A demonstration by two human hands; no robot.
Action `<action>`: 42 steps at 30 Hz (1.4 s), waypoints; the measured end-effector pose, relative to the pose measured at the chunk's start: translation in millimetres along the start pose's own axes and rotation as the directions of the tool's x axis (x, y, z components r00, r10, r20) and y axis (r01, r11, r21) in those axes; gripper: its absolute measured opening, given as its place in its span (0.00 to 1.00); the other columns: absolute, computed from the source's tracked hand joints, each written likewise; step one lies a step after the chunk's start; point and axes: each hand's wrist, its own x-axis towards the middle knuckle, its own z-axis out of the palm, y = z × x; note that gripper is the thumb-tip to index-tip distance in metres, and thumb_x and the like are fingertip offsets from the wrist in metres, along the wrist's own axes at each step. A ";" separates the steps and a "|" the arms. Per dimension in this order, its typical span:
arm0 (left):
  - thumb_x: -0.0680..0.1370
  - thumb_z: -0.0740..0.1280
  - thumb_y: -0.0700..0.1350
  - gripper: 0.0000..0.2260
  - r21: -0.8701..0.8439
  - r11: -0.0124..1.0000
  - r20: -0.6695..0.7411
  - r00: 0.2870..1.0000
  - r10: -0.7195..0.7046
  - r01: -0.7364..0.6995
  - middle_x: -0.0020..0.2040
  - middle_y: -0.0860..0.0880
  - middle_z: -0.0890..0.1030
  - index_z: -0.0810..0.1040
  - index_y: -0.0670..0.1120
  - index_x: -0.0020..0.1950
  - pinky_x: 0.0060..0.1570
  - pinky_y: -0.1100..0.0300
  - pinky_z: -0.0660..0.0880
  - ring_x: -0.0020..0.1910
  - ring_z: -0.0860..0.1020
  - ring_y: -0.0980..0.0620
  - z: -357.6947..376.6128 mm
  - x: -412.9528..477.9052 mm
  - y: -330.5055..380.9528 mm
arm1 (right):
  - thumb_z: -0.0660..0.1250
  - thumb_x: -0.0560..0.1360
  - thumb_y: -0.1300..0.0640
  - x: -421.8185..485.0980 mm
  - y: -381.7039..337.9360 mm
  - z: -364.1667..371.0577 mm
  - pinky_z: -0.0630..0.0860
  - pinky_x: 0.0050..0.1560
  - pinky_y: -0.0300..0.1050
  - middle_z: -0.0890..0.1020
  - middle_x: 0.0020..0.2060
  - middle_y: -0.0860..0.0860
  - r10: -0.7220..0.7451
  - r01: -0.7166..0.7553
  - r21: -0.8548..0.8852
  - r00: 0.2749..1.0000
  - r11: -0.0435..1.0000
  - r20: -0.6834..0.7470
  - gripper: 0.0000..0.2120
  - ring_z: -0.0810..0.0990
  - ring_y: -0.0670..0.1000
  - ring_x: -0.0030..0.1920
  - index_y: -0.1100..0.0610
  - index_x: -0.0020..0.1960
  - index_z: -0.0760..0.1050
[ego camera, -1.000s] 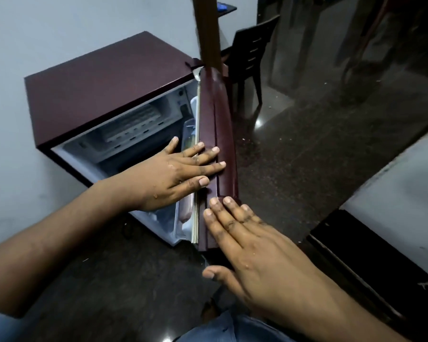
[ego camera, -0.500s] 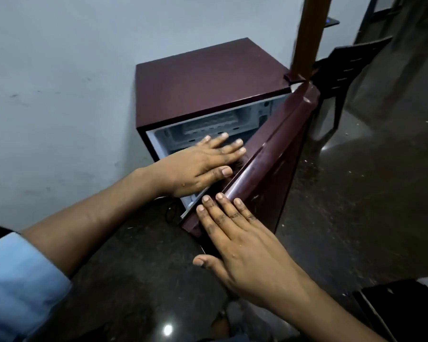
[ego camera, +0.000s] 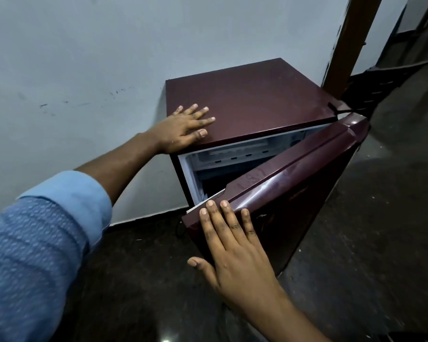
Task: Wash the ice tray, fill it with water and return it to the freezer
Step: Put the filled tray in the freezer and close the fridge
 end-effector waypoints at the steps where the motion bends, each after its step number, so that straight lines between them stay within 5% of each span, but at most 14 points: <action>1: 0.82 0.43 0.69 0.32 0.017 1.000 0.015 1.000 0.003 -0.004 0.87 0.52 0.50 0.55 0.61 0.85 0.83 0.39 0.39 0.86 0.44 0.48 -1.5 8.8 -7.2 | 0.50 0.84 0.32 4.5 -1.8 4.5 0.49 0.80 0.63 0.58 0.83 0.54 0.011 -0.011 -0.006 1.000 1.000 -0.021 0.38 0.51 0.56 0.84 0.58 0.84 0.57; 8: 0.85 0.44 0.67 0.28 0.093 0.995 0.109 0.994 0.014 -0.024 0.87 0.50 0.46 0.46 0.65 0.85 0.80 0.34 0.36 0.86 0.41 0.43 8.9 44.9 -32.3 | 0.55 0.84 0.34 33.8 -9.9 29.4 0.44 0.79 0.70 0.55 0.84 0.53 0.051 -0.049 0.017 0.989 0.999 -0.137 0.37 0.51 0.57 0.84 0.57 0.84 0.56; 12: 0.88 0.47 0.63 0.25 0.016 1.000 0.114 0.993 -0.007 0.005 0.88 0.50 0.46 0.47 0.65 0.85 0.80 0.32 0.37 0.86 0.42 0.42 26.4 47.1 -38.4 | 0.63 0.82 0.45 34.6 -8.5 43.0 0.47 0.79 0.72 0.67 0.80 0.56 0.171 -0.072 0.309 0.937 0.948 -0.305 0.29 0.59 0.60 0.82 0.58 0.79 0.68; 15: 0.87 0.47 0.64 0.26 -0.008 1.000 0.101 0.995 0.003 -0.002 0.88 0.50 0.46 0.47 0.65 0.85 0.80 0.32 0.38 0.86 0.43 0.43 28.6 47.8 -41.5 | 0.65 0.79 0.51 16.4 -11.0 62.8 0.68 0.69 0.64 0.77 0.66 0.53 0.477 -0.136 0.641 0.785 0.755 -0.396 0.16 0.74 0.56 0.69 0.53 0.66 0.74; 18: 0.87 0.47 0.64 0.26 -0.009 1.000 0.093 0.996 -0.003 0.004 0.88 0.51 0.46 0.48 0.65 0.85 0.80 0.32 0.39 0.86 0.44 0.43 30.9 48.9 -42.6 | 0.63 0.79 0.49 7.4 -19.5 82.6 0.76 0.53 0.58 0.78 0.52 0.46 0.722 -0.215 0.914 0.683 0.345 -0.112 0.06 0.78 0.50 0.53 0.45 0.56 0.73; 20: 0.87 0.47 0.65 0.26 -0.011 1.000 0.094 0.996 0.002 -0.001 0.88 0.51 0.46 0.49 0.65 0.85 0.80 0.32 0.40 0.86 0.44 0.43 30.4 48.8 -42.2 | 0.62 0.80 0.46 8.4 -21.2 100.4 0.75 0.46 0.53 0.78 0.44 0.42 0.751 -0.250 0.952 0.659 0.175 0.035 0.04 0.77 0.47 0.44 0.44 0.52 0.73; 24: 0.86 0.47 0.65 0.26 -0.010 1.000 0.089 0.996 0.004 -0.003 0.88 0.50 0.46 0.48 0.66 0.85 0.80 0.32 0.40 0.86 0.44 0.43 29.4 49.1 -42.9 | 0.59 0.82 0.43 15.5 -17.2 133.0 0.75 0.45 0.51 0.79 0.43 0.42 0.725 -0.300 0.936 0.684 0.185 0.076 0.12 0.77 0.46 0.43 0.50 0.52 0.76; 31: 0.86 0.47 0.66 0.26 -0.012 1.000 0.073 0.997 0.010 -0.010 0.88 0.52 0.46 0.48 0.67 0.85 0.81 0.33 0.41 0.86 0.44 0.45 31.8 51.7 -46.0 | 0.54 0.83 0.31 37.8 -17.6 174.2 0.69 0.38 0.65 0.73 0.35 0.68 0.640 -0.244 0.964 0.758 0.103 0.124 0.39 0.72 0.63 0.34 0.69 0.41 0.70; 38: 0.86 0.46 0.66 0.25 -0.006 1.000 0.080 0.997 0.019 -0.019 0.88 0.53 0.46 0.48 0.68 0.84 0.81 0.33 0.41 0.86 0.44 0.45 31.5 51.9 -47.2 | 0.51 0.81 0.27 82.7 -21.8 193.4 0.68 0.29 0.55 0.75 0.28 0.57 0.713 -0.252 0.957 0.697 0.146 0.075 0.36 0.73 0.52 0.28 0.58 0.34 0.71; 42: 0.86 0.46 0.66 0.25 -0.012 1.000 0.080 0.997 0.018 -0.018 0.88 0.53 0.46 0.47 0.68 0.84 0.81 0.34 0.41 0.86 0.44 0.46 31.3 51.6 -48.3 | 0.49 0.80 0.26 111.6 -22.1 201.1 0.65 0.27 0.56 0.72 0.26 0.59 0.754 -0.262 0.943 0.657 0.206 0.018 0.40 0.69 0.49 0.29 0.61 0.33 0.68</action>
